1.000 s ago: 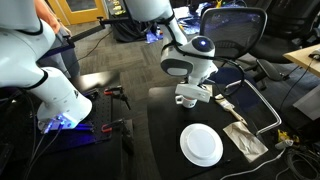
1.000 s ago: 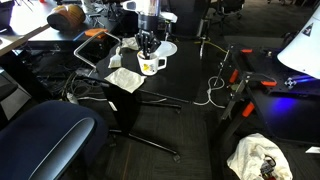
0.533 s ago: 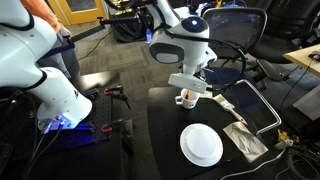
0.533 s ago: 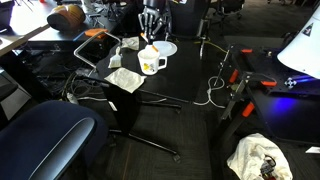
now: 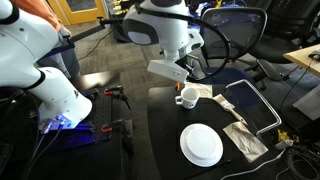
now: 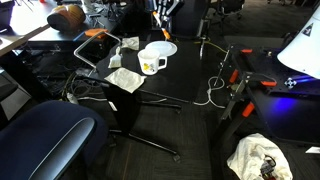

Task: Take the marker out of the cup and put it on the table

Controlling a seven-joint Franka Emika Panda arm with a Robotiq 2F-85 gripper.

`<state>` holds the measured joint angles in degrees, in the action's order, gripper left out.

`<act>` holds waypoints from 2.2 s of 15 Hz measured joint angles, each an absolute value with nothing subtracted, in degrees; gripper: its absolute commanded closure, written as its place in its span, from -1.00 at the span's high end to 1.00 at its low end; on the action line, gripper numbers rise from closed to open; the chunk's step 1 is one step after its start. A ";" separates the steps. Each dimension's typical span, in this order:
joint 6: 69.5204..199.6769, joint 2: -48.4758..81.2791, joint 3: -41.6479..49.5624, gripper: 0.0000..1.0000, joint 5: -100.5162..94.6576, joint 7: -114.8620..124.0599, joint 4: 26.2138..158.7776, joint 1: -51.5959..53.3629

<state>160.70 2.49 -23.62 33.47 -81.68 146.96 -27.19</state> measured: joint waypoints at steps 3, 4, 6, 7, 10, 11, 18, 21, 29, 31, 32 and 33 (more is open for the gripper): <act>159.36 -0.61 -23.97 -0.94 30.80 -79.86 151.60 -26.24; 159.31 -0.80 -22.24 -0.94 29.15 -78.50 152.77 -23.75; 159.44 -0.35 -16.52 -0.94 23.57 -73.11 154.43 -15.96; 159.72 0.40 -14.53 -0.94 19.82 -69.14 154.85 -12.84; 162.39 5.28 -10.94 -0.94 10.13 -58.44 154.50 -6.40; 163.81 7.50 -9.93 -0.94 7.46 -55.85 153.99 -5.08; 167.50 21.73 -3.04 -0.94 -9.35 -42.85 146.28 -1.15; 167.49 25.71 -2.51 -0.51 -12.84 -40.14 142.97 -0.64; 167.40 27.44 -1.59 0.80 -18.14 -35.50 140.06 0.81; 167.45 25.21 -1.19 1.00 -19.14 -35.30 140.89 0.74; 167.47 23.67 -1.05 1.00 -19.54 -35.30 141.64 0.62; 167.47 21.96 -1.04 1.00 -19.83 -35.30 142.61 0.41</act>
<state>167.47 21.96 -1.04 -19.83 -35.30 142.61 0.41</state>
